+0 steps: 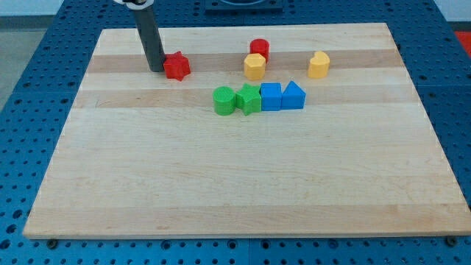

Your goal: Move your arm towards the red circle

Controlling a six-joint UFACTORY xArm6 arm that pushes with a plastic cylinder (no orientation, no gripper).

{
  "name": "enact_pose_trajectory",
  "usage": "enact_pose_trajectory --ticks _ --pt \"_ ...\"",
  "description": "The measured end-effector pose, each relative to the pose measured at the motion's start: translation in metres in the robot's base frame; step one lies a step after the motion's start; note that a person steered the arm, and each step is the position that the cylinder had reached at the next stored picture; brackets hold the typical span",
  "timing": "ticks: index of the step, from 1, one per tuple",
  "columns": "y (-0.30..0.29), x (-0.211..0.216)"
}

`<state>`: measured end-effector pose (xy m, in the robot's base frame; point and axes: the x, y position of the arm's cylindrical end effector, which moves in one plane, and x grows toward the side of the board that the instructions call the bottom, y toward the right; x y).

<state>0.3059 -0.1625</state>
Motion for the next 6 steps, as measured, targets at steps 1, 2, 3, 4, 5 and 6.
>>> enact_pose_trajectory --ticks 1,2,3,4,5,6 --pt "-0.001 0.0" --pt "-0.022 0.01" --pt "-0.028 0.024" --pt "-0.011 0.019" --pt "0.02 0.009" --pt "0.046 0.001"
